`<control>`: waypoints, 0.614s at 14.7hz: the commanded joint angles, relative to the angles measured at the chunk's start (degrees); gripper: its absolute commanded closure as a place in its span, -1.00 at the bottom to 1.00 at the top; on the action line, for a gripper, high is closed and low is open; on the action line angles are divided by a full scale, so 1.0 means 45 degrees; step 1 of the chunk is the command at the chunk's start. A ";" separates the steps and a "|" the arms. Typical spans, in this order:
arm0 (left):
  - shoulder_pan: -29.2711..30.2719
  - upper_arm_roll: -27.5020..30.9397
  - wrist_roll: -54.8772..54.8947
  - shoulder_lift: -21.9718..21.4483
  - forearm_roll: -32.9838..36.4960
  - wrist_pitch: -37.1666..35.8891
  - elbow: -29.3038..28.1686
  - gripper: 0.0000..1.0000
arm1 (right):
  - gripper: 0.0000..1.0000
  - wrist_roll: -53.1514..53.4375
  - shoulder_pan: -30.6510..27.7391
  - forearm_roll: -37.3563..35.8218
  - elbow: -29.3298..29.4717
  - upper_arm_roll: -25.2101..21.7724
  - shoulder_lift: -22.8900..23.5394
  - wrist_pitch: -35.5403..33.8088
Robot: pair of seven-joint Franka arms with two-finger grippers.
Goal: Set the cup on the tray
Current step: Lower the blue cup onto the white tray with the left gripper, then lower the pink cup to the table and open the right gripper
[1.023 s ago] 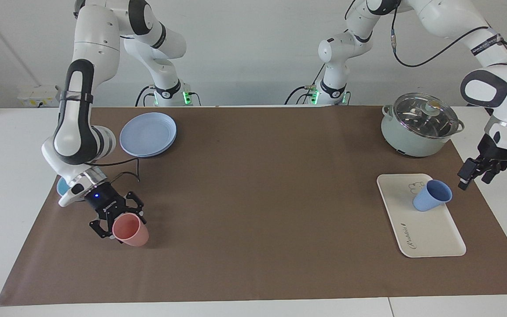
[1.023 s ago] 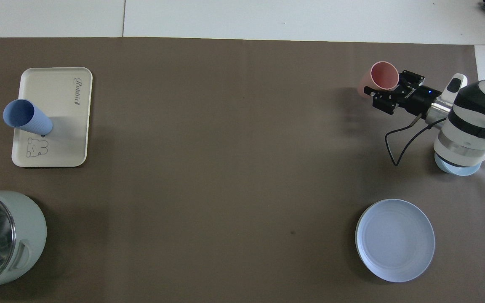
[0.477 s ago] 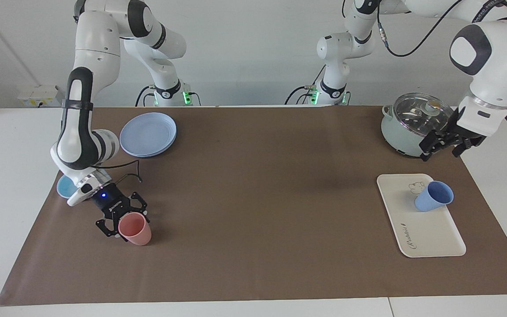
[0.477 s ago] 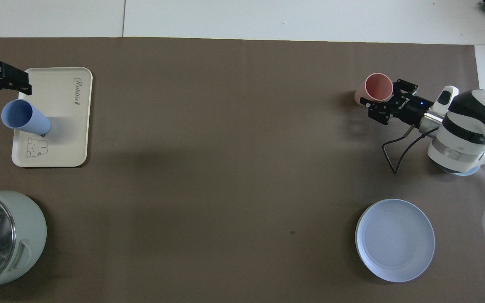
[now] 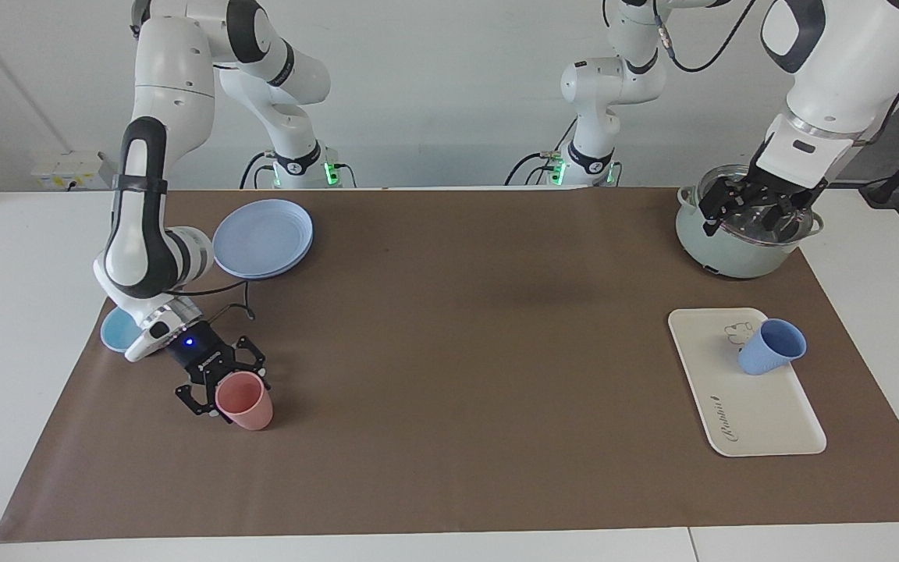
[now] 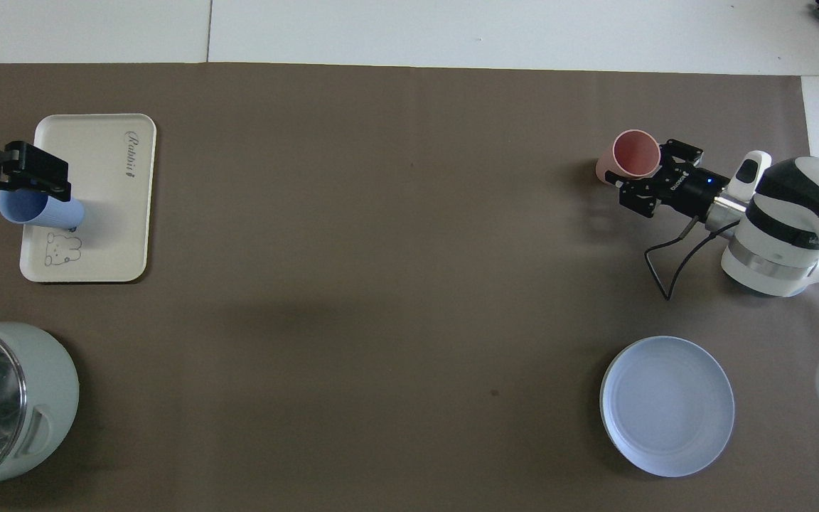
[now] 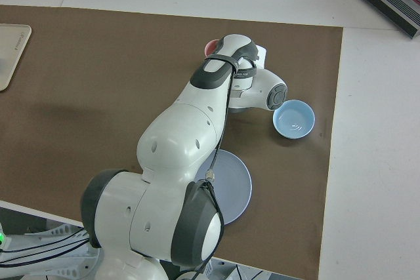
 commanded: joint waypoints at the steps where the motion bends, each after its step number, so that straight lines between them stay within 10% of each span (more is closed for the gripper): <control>1: 0.0022 0.0184 0.0126 -0.0503 0.0109 0.0084 -0.0996 -1.00 | 1.00 -0.0405 -0.0046 0.0374 -0.0919 0.0090 -0.0687 0.0024; 5: 0.0237 0.0165 0.0340 -0.0621 0.0070 0.0103 -0.1212 -1.00 | 1.00 -0.0483 -0.0007 0.0374 -0.1057 0.0090 -0.0707 0.0335; 7: 0.0238 0.0165 0.0419 -0.0640 -0.0085 0.0103 -0.1231 -1.00 | -0.99 -0.0425 -0.0007 0.0374 -0.1037 0.0110 -0.0707 0.0396; 9: 0.0296 0.0185 0.0439 -0.0621 -0.0669 0.0181 -0.1153 -1.00 | -1.00 -0.0269 0.0031 0.0374 -0.0959 0.0110 -0.0823 0.0474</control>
